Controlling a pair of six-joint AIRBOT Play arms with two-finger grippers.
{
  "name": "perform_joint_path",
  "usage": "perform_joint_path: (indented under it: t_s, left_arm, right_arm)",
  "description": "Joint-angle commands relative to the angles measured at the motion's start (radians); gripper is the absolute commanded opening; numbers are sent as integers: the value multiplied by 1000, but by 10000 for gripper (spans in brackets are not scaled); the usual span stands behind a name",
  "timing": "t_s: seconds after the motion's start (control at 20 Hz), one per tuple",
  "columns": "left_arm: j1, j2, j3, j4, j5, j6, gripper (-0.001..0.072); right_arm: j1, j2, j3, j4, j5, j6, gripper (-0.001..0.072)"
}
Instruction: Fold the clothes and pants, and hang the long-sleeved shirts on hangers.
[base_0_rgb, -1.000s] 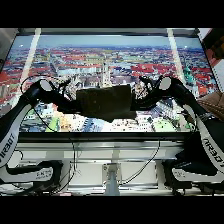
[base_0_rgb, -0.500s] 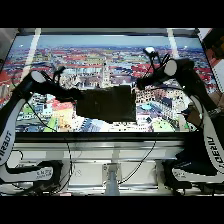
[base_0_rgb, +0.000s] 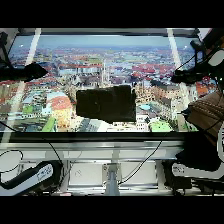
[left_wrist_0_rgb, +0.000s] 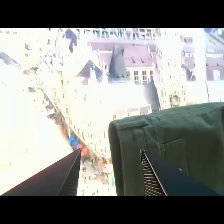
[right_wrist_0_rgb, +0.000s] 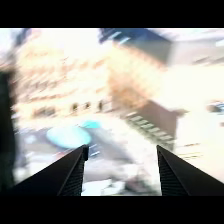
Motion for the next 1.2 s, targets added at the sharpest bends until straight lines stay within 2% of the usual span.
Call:
perform_joint_path:
  t_s: [0.0, 0.05, 0.15, 0.3, 0.45, 0.7, 0.85, 0.95, 1.0, 1.15]
  left_arm:
    - [-18, 18, 4, -1, 4, 0, 419]
    - [-41, 10, 4, -1, 4, 0, 419]
    - [-90, -9, 4, -1, 4, 0, 419]
    - [-173, -43, 3, -1, 4, 0, 419]
    - [-254, -75, 3, -1, 4, 0, 419]
    - [-327, -111, 3, 2, 4, 0, 419]
    - [-331, -112, 3, 3, 3, 0, 419]
    - [-330, -112, 3, 3, -10, 0, 419]
    - [-330, -113, 3, 3, -13, 0, 419]
    - [-330, -113, 3, 3, -13, 0, 419]
  right_arm:
    - [-9, -39, -205, 360, -32, -139, 538]
    - [28, -57, -253, 360, -80, -127, 630]
    - [105, -113, -301, 362, -116, -72, 695]
    - [225, -204, -304, 393, -108, -73, 688]
    - [320, -228, -303, 420, -196, -114, 689]
    - [327, -227, -229, 388, -258, -98, 689]
    - [309, -227, -88, 315, -220, -42, 685]
    - [255, -227, 5, 262, -174, 17, 645]
    - [217, -227, 32, 266, -145, 27, 619]
    - [77, -230, 45, 289, 18, 13, 620]
